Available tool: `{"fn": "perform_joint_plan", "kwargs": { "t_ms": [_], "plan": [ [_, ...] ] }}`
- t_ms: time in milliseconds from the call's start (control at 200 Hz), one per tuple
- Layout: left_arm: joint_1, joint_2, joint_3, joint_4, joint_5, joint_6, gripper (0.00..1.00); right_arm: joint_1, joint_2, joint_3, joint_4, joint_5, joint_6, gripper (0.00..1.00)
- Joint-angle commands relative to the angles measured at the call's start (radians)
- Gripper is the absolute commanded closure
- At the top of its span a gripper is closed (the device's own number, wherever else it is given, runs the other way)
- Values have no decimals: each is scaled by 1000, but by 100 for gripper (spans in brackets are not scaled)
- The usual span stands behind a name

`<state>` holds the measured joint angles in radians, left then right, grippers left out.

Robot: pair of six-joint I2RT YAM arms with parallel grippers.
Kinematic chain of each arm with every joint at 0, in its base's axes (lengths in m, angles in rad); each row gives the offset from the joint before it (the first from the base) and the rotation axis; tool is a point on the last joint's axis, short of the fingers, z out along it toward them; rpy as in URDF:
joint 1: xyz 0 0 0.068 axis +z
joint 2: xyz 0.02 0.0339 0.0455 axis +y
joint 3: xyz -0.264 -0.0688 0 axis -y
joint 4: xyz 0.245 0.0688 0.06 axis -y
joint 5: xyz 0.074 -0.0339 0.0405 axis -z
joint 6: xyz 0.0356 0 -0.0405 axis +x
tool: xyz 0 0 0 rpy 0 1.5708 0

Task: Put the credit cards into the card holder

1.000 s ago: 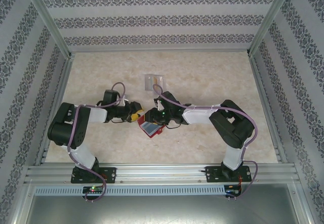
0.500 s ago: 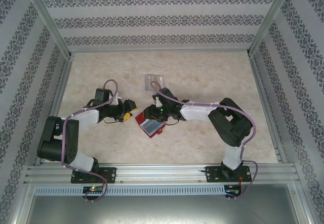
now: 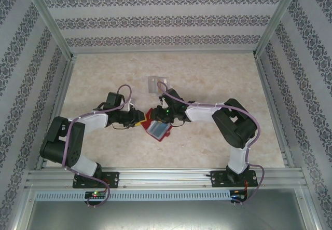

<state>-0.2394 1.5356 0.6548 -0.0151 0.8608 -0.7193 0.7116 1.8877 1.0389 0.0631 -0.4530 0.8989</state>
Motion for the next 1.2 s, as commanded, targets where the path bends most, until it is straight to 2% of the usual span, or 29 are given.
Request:
{"fn": "perform_joint_plan", "kwargs": {
  "t_ms": [0, 125, 225, 415, 620, 1199],
  "plan": [
    [-16, 4, -3, 15, -1, -21, 93, -21, 4, 22, -5, -3, 33, 68],
    [-25, -83, -39, 47, -63, -99, 100, -19, -108, -41, -40, 58, 100, 61],
    [-44, -155, -56, 30, -133, -133, 100, -13, -207, -79, -103, 129, 106, 57],
    [-88, -246, -128, 51, -301, -194, 100, -13, -293, -148, -135, 182, 129, 56],
    [-103, -240, -193, 160, -327, -257, 100, 0, -248, -188, -94, 167, 171, 56],
    [-122, -178, -183, 192, -308, -279, 100, 31, -206, -194, -128, 211, 192, 55]
  ]
}}
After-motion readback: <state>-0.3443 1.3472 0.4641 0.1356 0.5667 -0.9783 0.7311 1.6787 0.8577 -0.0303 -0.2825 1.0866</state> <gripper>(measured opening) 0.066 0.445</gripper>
